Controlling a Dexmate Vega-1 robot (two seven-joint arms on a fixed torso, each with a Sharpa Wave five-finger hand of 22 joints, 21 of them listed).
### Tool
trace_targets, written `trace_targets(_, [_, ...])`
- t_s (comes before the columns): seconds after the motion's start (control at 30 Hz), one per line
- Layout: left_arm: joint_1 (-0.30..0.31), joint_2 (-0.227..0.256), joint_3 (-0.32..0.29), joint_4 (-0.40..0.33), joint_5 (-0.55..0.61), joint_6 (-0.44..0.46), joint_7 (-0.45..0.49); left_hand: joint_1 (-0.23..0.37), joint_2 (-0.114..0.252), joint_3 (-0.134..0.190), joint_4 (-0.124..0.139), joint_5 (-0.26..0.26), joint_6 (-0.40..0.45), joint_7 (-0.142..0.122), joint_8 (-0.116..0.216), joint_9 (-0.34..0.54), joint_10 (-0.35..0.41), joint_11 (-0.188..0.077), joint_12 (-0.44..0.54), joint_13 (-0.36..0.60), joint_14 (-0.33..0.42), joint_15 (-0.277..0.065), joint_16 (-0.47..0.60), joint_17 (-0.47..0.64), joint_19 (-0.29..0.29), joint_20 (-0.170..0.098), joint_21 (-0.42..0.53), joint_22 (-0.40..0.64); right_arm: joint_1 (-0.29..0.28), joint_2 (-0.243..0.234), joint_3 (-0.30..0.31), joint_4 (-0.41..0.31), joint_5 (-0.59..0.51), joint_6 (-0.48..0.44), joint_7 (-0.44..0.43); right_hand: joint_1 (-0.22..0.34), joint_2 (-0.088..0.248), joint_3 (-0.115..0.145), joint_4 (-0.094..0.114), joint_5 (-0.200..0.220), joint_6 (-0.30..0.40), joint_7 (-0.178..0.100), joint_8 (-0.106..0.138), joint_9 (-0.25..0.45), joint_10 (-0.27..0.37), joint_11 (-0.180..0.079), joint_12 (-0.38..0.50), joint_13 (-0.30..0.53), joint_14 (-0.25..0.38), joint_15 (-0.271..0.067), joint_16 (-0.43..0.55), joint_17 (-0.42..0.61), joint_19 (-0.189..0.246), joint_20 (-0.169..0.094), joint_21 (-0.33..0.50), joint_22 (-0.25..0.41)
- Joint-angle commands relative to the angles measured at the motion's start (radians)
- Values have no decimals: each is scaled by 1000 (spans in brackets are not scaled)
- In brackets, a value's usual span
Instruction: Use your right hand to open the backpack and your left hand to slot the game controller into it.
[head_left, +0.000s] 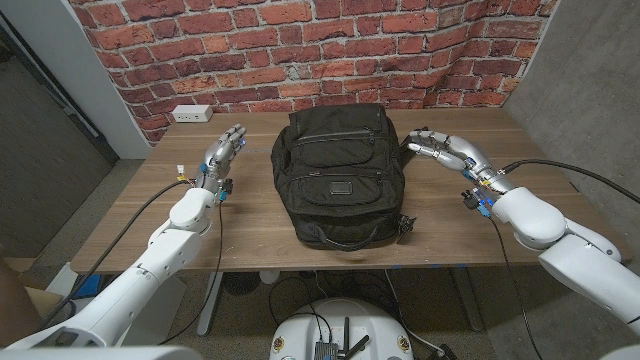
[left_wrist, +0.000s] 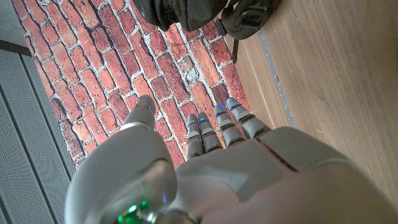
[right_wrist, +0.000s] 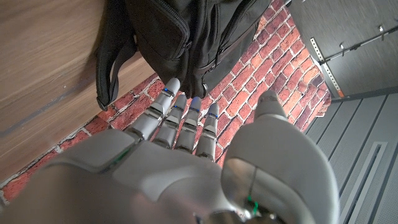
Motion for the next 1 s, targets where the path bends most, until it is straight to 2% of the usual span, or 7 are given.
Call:
trace_targets(0.03, [-23, -34, 13, 71, -10, -53, -31, -4, 1, 7, -1, -3, -2, 1, 3, 0, -8, 1, -4, 0, -4, -42, -1, 0, -6, -80, 3, 3, 84, 32, -62, 100, 27, 68, -29, -15, -2, 1, 5, -7, -12, 0, -1, 0, -15, 2, -2, -4, -9, -21, -4, 0, 4, -8, -8, -1])
trace_targets(0.27, [-31, -46, 15, 99, -15, -60, -30, -6, 3, 10, -2, -3, -1, 0, 3, 0, -10, 2, -3, 0, -7, -40, -1, 0, -9, -79, 2, 3, 145, 43, -96, 157, 53, 88, -26, -30, 4, -2, 6, -13, -32, 3, -2, -3, -37, 6, -3, -15, -23, -22, -6, -5, 1, -11, -18, -2])
trace_targets(0.67, [-66, -60, 29, 133, -15, -47, -34, -12, 3, 12, -2, -3, -8, -3, 2, 0, -12, 2, -2, 0, -13, -40, -1, 1, -14, -81, 1, 3, 238, 78, -148, 279, 139, 149, 10, -78, 18, -10, 11, -26, -102, 3, -7, -7, -100, 11, -3, -50, -83, -17, -15, -20, -39, -16, -63, -4])
trace_targets(0.83, [-83, -72, 38, 153, -21, -53, -52, -19, 4, 12, -1, -4, -17, -3, -1, 0, -18, 8, -2, 0, -18, -39, -1, 1, -18, -82, 0, 3, 267, 100, -168, 329, 180, 174, 25, -106, 26, -15, 17, -30, -130, 19, -6, -9, -126, 8, -3, -64, -110, -17, -18, -27, -63, -14, -86, -4])
trace_targets(0.9, [-89, -74, 42, 164, -29, -58, -75, -39, 12, 17, 6, -5, -45, -3, -5, 0, -46, 35, -7, 0, -44, -27, -1, 3, -34, -80, -2, 3, 280, 120, -178, 357, 197, 196, 29, -119, 30, -18, 21, -30, -142, 23, -5, -9, -133, 8, -1, -70, -118, -15, -17, -30, -83, -14, -100, -4])
trace_targets(1.0, [-93, -71, 48, 164, -21, -55, -75, -51, 14, 19, 8, -6, -65, -5, -7, 0, -64, 31, -8, 0, -63, -23, -4, 2, -49, -81, -5, 3, 297, 141, -192, 389, 215, 217, 32, -145, 36, -22, 29, -30, -160, 30, -4, -10, -145, 7, 1, -80, -133, -18, -17, -35, -120, -14, -124, -4])
